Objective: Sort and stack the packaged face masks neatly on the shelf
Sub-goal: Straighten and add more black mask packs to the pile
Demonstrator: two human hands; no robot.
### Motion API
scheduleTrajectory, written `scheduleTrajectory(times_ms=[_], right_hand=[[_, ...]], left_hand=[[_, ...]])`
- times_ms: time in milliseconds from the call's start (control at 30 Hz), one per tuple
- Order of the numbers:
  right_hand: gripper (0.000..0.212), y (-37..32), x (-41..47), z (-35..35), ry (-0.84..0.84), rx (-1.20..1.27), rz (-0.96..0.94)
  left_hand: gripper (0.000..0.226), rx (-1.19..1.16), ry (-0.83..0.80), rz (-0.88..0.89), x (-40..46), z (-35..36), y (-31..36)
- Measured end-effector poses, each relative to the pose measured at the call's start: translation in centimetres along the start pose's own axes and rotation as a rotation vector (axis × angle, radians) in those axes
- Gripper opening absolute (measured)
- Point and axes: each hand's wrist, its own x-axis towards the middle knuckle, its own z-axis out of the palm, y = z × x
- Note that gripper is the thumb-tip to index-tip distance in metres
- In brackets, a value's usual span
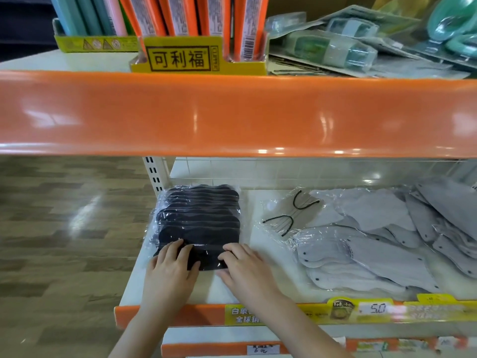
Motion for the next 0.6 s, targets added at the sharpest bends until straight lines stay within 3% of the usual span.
scheduleTrajectory(times_ms=[67, 133, 200, 333, 367, 433, 600], right_hand=[[0.029, 0.1, 0.1, 0.0, -0.004, 0.020, 0.002], [0.025, 0.2, 0.0, -0.2, -0.032, 0.064, -0.014], [0.041, 0.6, -0.1, -0.6, -0.089, 0.119, -0.021], [0.060, 2.0, -0.2, -2.6, -0.141, 0.184, -0.020], [0.063, 2.5, -0.2, -3.0, -0.137, 0.195, -0.015], [0.058, 3.6, -0.4, -3.9, -0.089, 0.192, -0.001], [0.026, 7.3, -2.0, -5.7, 0.132, 0.112, 0.046]], left_hand=[[0.036, 0.011, 0.012, -0.001, 0.3, 0.3, 0.0], [0.045, -0.007, -0.012, -0.023, 0.5, 0.4, 0.1], [0.052, -0.021, -0.017, -0.042, 0.6, 0.3, 0.3], [0.031, -0.023, 0.064, -0.029, 0.8, 0.4, 1.4], [0.036, -0.044, 0.073, -0.026, 0.9, 0.1, 2.1], [0.045, -0.086, 0.096, 0.009, 1.2, -0.3, 4.0], [0.040, -0.184, 0.164, 0.148, 2.3, -0.7, 10.1]])
